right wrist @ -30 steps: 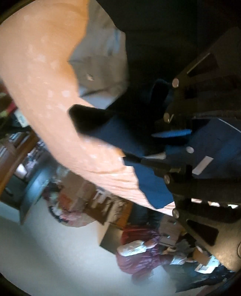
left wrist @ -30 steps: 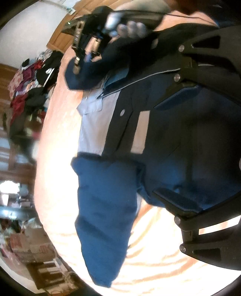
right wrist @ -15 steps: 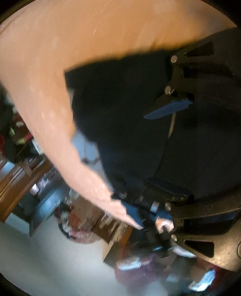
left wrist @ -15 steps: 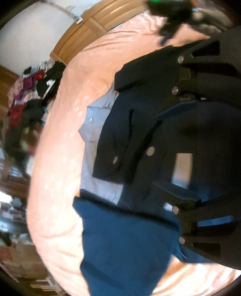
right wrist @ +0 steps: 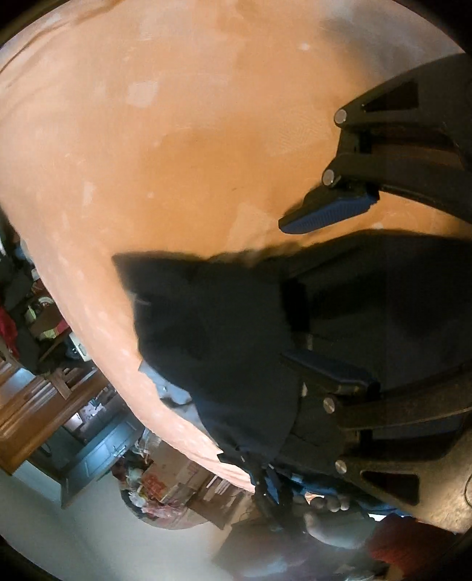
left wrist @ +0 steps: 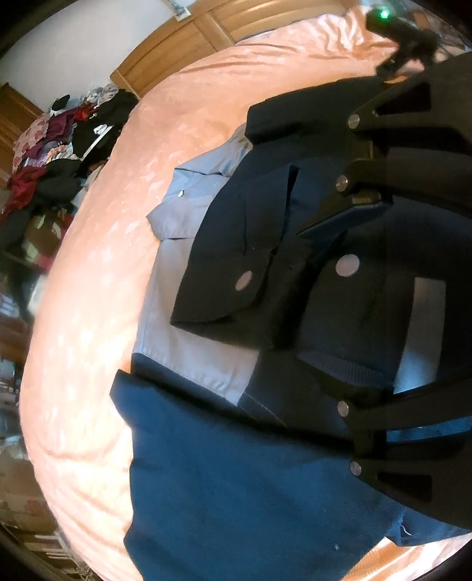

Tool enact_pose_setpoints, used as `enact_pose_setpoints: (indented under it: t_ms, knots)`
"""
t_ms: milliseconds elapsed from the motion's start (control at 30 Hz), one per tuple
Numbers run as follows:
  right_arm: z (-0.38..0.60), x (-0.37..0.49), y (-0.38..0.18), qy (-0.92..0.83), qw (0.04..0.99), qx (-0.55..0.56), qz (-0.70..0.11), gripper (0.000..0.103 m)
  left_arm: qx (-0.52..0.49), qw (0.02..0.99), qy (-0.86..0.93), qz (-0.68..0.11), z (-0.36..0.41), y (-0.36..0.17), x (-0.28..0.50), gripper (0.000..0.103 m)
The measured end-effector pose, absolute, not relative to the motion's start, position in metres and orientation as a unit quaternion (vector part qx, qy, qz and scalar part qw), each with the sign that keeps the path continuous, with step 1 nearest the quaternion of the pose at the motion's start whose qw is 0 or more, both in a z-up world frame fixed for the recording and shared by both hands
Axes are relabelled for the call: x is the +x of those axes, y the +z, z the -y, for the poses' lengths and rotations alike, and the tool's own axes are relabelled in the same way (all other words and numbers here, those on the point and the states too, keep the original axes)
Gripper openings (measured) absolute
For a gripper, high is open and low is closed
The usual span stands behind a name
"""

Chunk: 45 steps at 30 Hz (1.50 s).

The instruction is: Fold small clothes

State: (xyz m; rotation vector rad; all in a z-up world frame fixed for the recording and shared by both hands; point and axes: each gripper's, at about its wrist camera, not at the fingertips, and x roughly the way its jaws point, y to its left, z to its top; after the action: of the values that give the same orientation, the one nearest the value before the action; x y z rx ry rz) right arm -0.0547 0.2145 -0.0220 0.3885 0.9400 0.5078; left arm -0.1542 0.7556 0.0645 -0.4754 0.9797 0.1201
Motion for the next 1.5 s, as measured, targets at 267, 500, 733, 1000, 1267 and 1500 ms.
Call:
enact_pose_setpoints:
  t_ms: [267,500,733,1000,1267,1500]
  knots:
    - [-0.214,-0.057,-0.027,0.25,0.842,0.201,-0.434,0.065,-0.215,0.86,0.085,-0.455,-0.752,0.058,-0.135,0.033]
    - [-0.211,-0.073,-0.014,0.262,0.848,0.191,-0.419,0.066,-0.194,0.899,0.103,-0.379,-0.758,0.098,-0.16,0.005]
    - [-0.22,-0.071,0.004,0.278,0.856,0.181,-0.396,0.06,-0.218,0.87,0.113,-0.427,-0.78,0.061,-0.158,0.006]
    - [-0.247,-0.021,-0.032,0.25,0.828,0.143,-0.481,0.03,-0.239,0.865,0.109,-0.427,-0.784,0.063,-0.164,0.013]
    - [-0.233,-0.025,-0.025,0.224,0.845,0.112,-0.472,0.047,-0.264,0.875,0.168,-0.369,-0.858,0.111,-0.262,0.029]
    - [-0.225,-0.06,-0.007,0.216,0.856,0.127,-0.453,0.056,-0.331,0.825,0.268,-0.372,-0.989,0.093,-0.354,0.039]
